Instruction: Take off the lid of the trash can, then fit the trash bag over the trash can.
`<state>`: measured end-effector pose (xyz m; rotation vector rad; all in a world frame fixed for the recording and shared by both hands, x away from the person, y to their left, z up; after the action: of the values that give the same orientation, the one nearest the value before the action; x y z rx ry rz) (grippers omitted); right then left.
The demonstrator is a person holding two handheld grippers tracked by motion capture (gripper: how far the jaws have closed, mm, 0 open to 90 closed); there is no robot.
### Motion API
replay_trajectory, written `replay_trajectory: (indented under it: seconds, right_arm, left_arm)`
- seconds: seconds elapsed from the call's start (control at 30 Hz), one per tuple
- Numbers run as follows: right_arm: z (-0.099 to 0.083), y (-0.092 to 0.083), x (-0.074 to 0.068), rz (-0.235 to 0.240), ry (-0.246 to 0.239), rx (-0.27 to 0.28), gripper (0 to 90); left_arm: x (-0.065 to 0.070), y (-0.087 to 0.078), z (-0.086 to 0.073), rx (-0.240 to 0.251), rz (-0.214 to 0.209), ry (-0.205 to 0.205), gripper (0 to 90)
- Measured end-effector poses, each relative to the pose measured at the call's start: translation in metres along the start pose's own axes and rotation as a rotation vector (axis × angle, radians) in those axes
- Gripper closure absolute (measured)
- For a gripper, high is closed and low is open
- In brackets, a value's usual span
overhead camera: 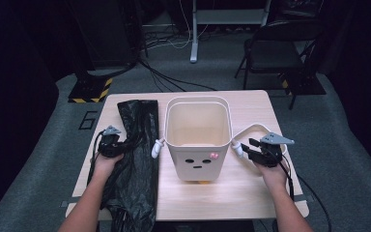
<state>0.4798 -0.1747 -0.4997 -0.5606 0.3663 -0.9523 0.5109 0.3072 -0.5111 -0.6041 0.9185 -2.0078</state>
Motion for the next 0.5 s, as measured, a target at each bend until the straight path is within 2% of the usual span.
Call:
replay_trajectory:
  seconds: [0.03,0.07,0.23,0.33,0.4,0.5]
  right_arm:
    - [0.001,-0.001,0.0,-0.004,-0.006,-0.002,53.3]
    - [0.001,-0.001,0.0,-0.004,-0.006,-0.002,53.3]
    - [0.006,-0.003,-0.004,0.012,-0.035,-0.026,51.1]
    - [0.009,-0.005,-0.005,0.031,-0.056,-0.038,51.2]
    - [0.012,-0.008,-0.005,0.037,-0.064,-0.036,51.3]
    - [0.016,-0.012,-0.004,0.051,-0.06,-0.035,51.4]
  left_arm:
    - [0.002,-0.011,0.006,0.015,-0.01,0.014,88.7]
    - [0.002,-0.011,0.006,0.015,-0.01,0.014,88.7]
    - [0.009,-0.046,0.025,0.032,-0.035,0.076,88.7]
    - [0.012,-0.056,0.029,0.041,-0.051,0.088,88.7]
    - [0.015,-0.068,0.033,0.046,-0.065,0.102,88.7]
    - [0.016,-0.078,0.036,0.055,-0.074,0.112,88.7]
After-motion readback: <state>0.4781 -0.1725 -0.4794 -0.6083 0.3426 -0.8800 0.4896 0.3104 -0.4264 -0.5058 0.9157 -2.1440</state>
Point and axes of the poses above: each handheld gripper's, and its own axes: y roughly forward along the jaws, z roughly out of its top, x roughly to its right, the point moved 7 cm from there along y, roughly forward along the jaws, and after that the axes turned 10 degrees about -x, right-handed, at the moved point
